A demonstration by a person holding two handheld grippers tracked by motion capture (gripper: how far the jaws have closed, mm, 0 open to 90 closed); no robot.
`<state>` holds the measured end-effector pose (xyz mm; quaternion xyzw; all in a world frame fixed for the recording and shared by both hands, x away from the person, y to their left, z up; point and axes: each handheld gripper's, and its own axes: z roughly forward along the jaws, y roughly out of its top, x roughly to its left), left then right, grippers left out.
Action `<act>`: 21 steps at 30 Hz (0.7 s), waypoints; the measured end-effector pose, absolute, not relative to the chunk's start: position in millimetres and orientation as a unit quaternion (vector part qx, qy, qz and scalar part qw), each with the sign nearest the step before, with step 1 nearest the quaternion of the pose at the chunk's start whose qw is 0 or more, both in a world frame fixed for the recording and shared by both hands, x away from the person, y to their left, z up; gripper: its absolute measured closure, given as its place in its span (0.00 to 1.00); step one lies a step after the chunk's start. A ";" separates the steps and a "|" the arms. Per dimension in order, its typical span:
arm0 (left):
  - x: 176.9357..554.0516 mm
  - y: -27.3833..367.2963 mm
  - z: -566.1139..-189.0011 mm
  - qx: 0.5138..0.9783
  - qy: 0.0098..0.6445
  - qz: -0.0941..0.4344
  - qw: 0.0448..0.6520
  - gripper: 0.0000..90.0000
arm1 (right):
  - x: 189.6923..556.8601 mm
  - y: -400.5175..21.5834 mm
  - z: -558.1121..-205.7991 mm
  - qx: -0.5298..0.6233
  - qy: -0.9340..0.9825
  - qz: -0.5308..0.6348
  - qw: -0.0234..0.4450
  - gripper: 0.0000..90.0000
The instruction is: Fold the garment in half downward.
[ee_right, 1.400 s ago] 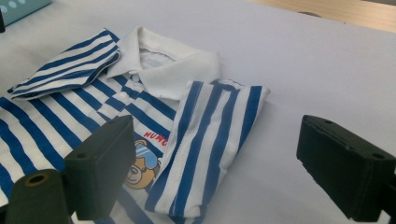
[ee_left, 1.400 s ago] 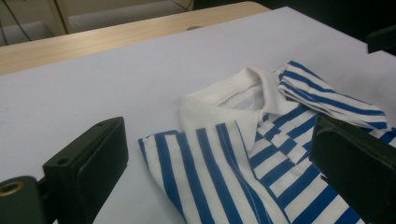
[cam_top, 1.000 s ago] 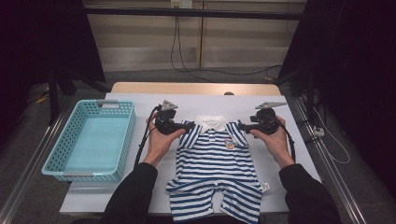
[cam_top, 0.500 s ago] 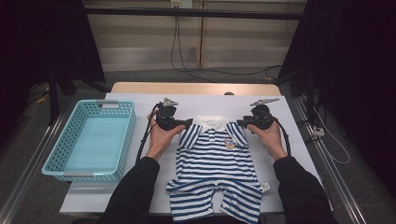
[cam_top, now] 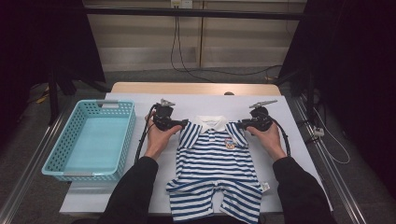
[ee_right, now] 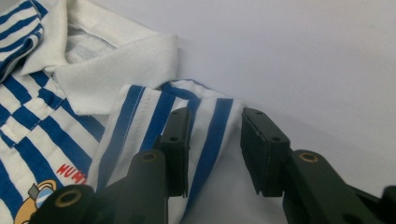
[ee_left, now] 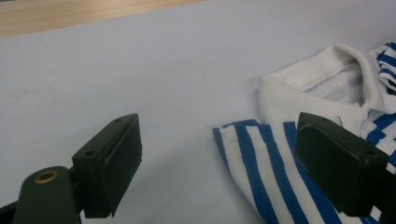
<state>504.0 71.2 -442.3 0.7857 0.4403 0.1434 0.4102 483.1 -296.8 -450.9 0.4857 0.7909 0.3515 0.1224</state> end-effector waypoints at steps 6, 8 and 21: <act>508.6 75.5 -450.0 0.782 0.459 0.133 0.400 0.18 | 484.1 -295.0 -454.4 0.486 0.791 0.355 0.113 0.70; 509.3 75.2 -453.2 0.786 0.456 0.125 0.398 0.22 | 484.2 -295.2 -454.8 0.487 0.789 0.356 0.112 0.72; 512.0 69.2 -459.8 0.794 0.449 0.118 0.392 0.41 | 485.0 -297.4 -455.9 0.495 0.782 0.363 0.111 0.77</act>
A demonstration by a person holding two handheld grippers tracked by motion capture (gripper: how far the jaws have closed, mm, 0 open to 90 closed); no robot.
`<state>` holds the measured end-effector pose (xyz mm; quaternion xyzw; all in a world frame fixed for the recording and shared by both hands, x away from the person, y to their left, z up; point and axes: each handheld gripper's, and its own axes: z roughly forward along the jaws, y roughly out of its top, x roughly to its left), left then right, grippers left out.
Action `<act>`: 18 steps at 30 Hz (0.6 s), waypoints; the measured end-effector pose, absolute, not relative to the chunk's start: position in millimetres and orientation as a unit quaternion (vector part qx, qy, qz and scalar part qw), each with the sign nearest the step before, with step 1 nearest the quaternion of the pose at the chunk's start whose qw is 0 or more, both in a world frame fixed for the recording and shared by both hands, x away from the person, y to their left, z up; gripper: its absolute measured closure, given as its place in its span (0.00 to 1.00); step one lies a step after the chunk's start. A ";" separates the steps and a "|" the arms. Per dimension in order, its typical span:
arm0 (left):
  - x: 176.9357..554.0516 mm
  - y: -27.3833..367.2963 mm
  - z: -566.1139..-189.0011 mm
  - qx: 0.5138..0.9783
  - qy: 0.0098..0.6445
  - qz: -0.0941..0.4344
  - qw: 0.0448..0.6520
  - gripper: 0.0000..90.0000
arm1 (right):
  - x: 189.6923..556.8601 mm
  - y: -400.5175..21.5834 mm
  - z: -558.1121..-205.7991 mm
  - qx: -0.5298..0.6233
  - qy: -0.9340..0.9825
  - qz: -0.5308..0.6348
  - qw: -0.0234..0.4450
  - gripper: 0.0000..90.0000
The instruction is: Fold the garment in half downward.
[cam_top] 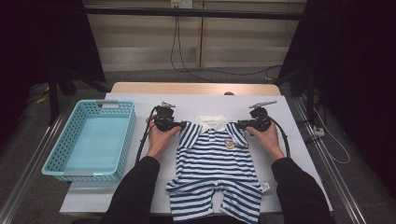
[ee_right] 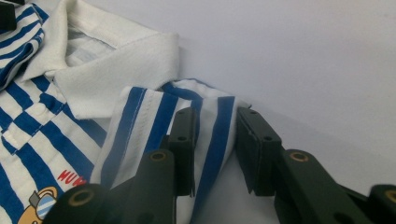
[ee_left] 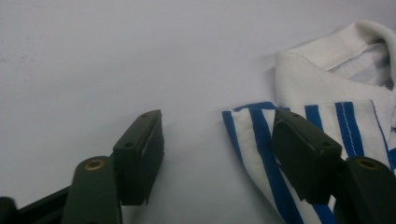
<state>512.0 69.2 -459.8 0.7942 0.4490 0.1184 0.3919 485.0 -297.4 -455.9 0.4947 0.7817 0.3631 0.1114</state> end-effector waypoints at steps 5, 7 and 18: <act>512.2 66.3 -459.9 0.803 0.435 0.121 0.388 0.51 | 485.1 -299.2 -455.9 0.501 0.778 0.363 0.114 0.74; 512.2 64.5 -460.3 0.804 0.430 0.117 0.393 0.56 | 485.4 -299.2 -456.1 0.502 0.777 0.363 0.115 0.74; 507.0 54.6 -460.0 0.811 0.421 0.110 0.392 0.74 | 485.5 -296.3 -458.0 0.501 0.775 0.368 0.117 0.80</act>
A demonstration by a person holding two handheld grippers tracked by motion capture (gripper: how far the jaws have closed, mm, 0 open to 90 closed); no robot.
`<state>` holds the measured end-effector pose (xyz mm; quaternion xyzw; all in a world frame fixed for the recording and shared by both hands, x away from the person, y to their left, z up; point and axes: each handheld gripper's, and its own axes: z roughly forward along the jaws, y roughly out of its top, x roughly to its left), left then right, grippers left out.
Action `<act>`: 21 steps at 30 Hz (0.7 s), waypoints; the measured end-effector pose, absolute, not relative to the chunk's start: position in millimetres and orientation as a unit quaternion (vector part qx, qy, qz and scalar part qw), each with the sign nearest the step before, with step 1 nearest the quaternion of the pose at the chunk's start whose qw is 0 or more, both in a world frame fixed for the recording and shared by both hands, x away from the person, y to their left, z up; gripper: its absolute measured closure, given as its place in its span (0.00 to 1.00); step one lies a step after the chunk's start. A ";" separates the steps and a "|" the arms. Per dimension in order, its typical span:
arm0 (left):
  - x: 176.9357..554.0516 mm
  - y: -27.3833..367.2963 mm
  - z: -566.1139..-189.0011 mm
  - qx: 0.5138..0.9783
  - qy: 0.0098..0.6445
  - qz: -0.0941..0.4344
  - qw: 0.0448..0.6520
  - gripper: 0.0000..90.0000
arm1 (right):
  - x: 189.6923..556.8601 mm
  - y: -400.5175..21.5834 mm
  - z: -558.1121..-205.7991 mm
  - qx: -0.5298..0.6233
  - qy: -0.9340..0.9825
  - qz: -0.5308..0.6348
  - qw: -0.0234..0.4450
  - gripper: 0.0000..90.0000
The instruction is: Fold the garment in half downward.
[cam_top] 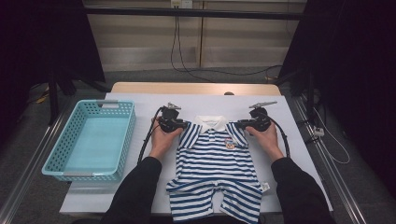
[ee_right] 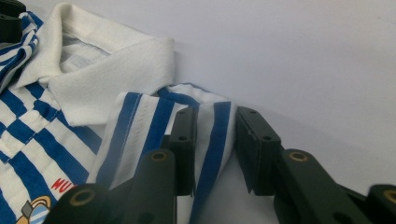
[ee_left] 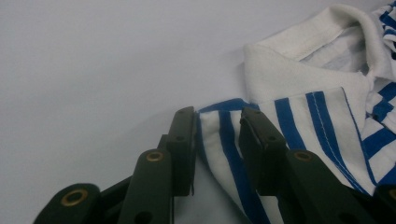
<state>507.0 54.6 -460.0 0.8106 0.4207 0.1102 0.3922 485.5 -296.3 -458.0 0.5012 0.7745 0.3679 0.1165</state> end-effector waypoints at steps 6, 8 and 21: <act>508.2 59.8 -460.4 0.811 0.420 0.093 0.396 0.88 | 485.7 -295.4 -459.4 0.498 0.773 0.380 0.100 0.93; 508.0 60.7 -460.6 0.810 0.422 0.085 0.399 0.92 | 485.8 -294.8 -459.3 0.500 0.771 0.381 0.097 0.95; 510.5 66.0 -454.2 0.798 0.428 0.081 0.416 0.95 | 484.8 -296.7 -451.0 0.500 0.761 0.401 0.100 0.97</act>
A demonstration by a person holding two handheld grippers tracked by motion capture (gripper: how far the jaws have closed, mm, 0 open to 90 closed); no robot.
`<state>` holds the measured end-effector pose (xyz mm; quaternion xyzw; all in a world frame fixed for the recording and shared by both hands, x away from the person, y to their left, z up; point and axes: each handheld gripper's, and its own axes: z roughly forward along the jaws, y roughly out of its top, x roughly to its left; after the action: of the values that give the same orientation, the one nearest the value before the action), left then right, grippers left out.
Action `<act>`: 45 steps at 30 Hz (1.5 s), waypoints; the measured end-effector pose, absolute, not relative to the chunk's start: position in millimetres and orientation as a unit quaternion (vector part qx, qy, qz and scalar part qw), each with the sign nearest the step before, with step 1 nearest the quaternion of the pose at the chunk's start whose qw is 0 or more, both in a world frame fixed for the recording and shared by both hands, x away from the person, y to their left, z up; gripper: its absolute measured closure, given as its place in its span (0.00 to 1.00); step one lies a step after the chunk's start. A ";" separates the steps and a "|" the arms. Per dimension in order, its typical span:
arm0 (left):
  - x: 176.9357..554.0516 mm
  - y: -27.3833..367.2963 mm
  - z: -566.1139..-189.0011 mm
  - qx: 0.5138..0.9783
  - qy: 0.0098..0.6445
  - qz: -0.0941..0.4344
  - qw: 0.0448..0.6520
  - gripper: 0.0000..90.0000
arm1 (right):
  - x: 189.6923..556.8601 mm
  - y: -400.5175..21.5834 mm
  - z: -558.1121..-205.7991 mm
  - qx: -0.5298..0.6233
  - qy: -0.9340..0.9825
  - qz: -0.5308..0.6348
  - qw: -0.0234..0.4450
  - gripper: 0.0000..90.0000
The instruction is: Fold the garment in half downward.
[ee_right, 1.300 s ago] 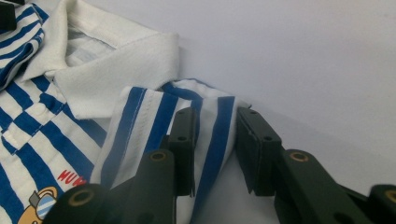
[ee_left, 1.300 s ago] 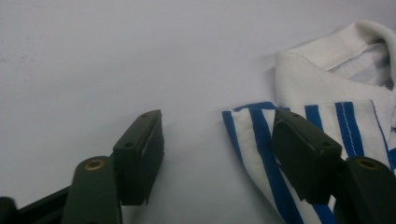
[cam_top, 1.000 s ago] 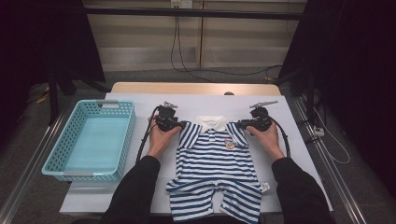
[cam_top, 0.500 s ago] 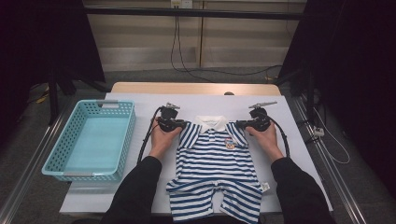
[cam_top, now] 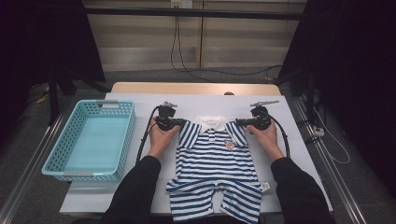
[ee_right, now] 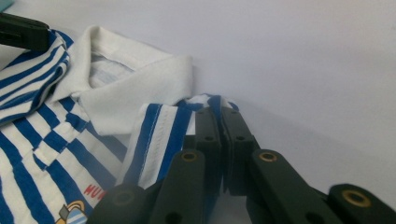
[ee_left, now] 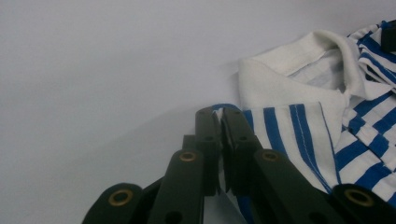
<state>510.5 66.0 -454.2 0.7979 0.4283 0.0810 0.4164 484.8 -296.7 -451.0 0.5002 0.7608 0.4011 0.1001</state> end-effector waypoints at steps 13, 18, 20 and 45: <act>515.0 71.0 -440.5 0.783 0.432 0.094 0.438 0.95 | 486.0 -297.3 -442.0 0.498 0.748 0.424 0.110 0.97; 515.7 72.8 -436.6 0.776 0.434 0.097 0.447 0.95 | 489.0 -295.4 -435.2 0.495 0.742 0.437 0.113 0.97; 515.9 74.1 -435.2 0.774 0.436 0.100 0.449 0.95 | 489.7 -296.6 -432.3 0.497 0.736 0.445 0.114 0.97; 523.2 72.2 -416.7 0.762 0.430 0.109 0.472 0.95 | 494.0 -306.4 -419.5 0.502 0.715 0.469 0.132 0.97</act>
<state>523.2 72.2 -416.7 0.7621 0.4302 0.1088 0.4715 494.0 -306.4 -419.5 0.5015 0.7150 0.4689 0.1319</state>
